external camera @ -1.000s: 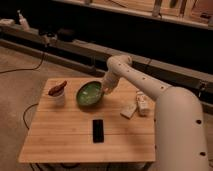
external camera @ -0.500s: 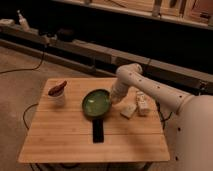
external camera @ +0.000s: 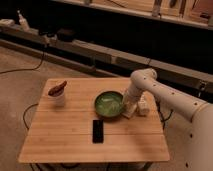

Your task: Drag the ceramic bowl in a circle

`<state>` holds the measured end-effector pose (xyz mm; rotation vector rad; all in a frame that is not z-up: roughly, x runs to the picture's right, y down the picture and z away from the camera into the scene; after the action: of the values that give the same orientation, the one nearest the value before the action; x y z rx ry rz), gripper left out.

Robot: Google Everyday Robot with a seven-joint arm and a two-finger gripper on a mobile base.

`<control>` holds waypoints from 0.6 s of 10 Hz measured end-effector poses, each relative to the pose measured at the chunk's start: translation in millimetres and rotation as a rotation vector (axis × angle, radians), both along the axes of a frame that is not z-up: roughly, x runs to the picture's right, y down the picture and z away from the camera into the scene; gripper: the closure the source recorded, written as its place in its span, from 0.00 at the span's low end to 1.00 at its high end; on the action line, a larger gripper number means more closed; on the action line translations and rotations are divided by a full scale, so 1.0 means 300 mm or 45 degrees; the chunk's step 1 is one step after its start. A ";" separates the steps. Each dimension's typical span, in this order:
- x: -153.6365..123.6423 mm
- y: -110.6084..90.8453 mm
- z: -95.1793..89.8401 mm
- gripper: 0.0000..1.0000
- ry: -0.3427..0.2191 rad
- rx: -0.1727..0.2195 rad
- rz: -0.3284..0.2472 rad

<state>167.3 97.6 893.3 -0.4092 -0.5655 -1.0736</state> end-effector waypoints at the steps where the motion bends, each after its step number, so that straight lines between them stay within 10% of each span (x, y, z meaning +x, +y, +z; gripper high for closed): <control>1: 0.068 -0.034 0.037 1.00 0.054 0.004 0.057; 6: 0.076 -0.238 0.160 1.00 0.154 0.062 0.231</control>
<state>190.0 26.3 941.2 -0.3705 -0.4587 -0.8805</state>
